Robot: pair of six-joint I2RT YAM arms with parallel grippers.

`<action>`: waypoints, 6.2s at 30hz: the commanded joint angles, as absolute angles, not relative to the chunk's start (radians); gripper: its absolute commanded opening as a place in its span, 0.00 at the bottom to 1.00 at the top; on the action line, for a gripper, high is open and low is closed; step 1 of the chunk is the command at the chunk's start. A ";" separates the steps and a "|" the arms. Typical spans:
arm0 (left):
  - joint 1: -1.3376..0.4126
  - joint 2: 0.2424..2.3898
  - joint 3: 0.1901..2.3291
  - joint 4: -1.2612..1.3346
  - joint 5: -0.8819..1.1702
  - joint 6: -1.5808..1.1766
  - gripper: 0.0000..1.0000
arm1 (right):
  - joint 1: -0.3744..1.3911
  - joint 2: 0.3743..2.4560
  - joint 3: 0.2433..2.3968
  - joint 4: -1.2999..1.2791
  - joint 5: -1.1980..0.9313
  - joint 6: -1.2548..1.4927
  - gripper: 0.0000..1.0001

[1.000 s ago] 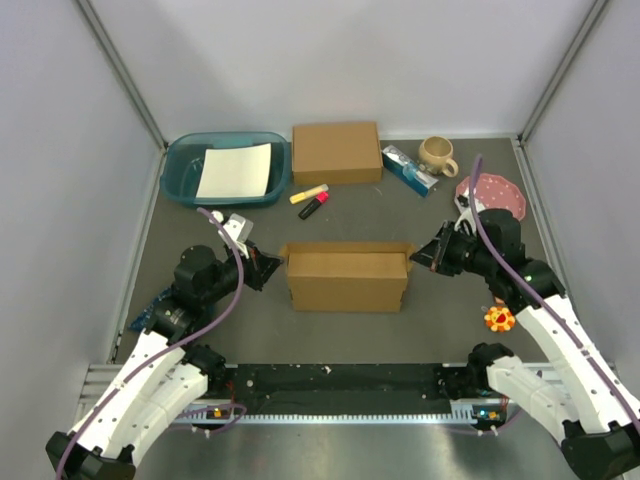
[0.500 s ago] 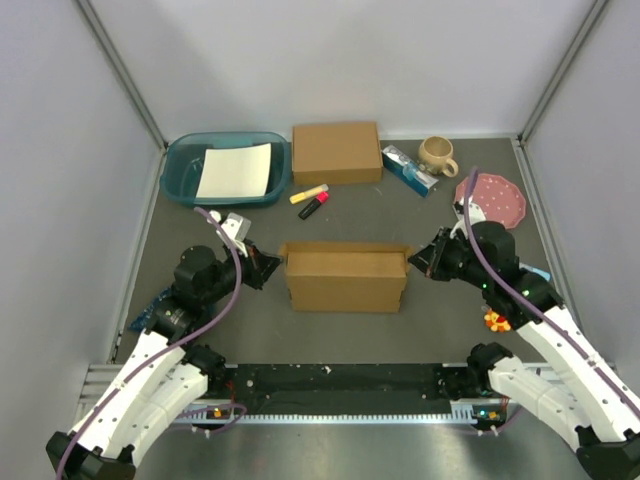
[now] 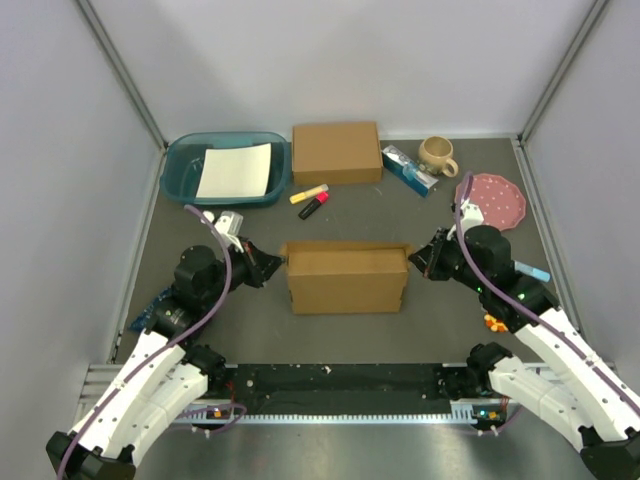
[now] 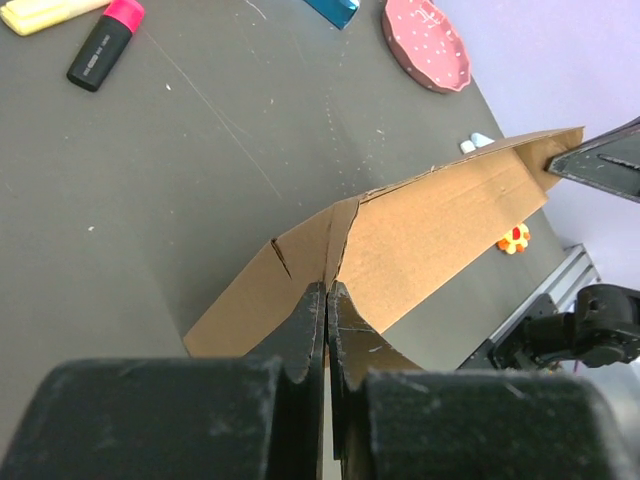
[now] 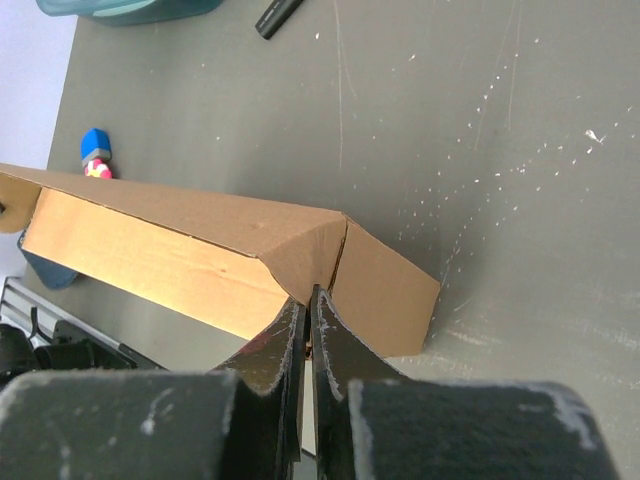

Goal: Fold the paper box

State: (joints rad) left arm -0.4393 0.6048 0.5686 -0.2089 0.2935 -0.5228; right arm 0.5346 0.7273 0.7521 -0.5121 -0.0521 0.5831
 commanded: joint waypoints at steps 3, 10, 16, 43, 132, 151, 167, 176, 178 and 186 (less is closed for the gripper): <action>-0.443 0.607 0.577 -0.101 0.330 -0.692 0.00 | 0.557 0.738 0.695 -0.604 -0.060 0.543 0.00; -0.443 0.588 0.517 -0.034 0.324 -0.847 0.00 | 0.555 0.723 0.649 -0.586 -0.055 0.538 0.00; -0.443 0.569 0.515 -0.048 0.299 -0.897 0.00 | 0.558 0.713 0.629 -0.583 -0.031 0.523 0.00; -0.452 0.552 0.399 -0.089 0.249 -0.723 0.00 | 0.591 0.675 0.615 -0.577 -0.003 0.545 0.00; -0.792 0.522 0.213 0.069 -0.405 -0.468 0.00 | 0.620 0.643 0.755 -0.463 0.212 0.537 0.42; -0.804 0.512 0.262 0.120 -0.385 -0.446 0.00 | 0.618 0.594 0.726 -0.437 0.123 0.485 0.53; -0.805 0.523 0.311 0.175 -0.371 -0.359 0.00 | 0.618 0.598 0.747 -0.330 0.136 0.450 0.54; -0.810 0.523 0.316 0.173 -0.371 -0.356 0.00 | 0.618 0.722 0.770 -0.284 0.141 0.413 0.50; -0.811 0.525 0.316 0.175 -0.371 -0.357 0.00 | 0.618 0.732 0.762 -0.256 0.138 0.410 0.45; -0.813 0.532 0.327 0.179 -0.365 -0.359 0.00 | 0.618 0.724 0.715 -0.203 0.118 0.413 0.11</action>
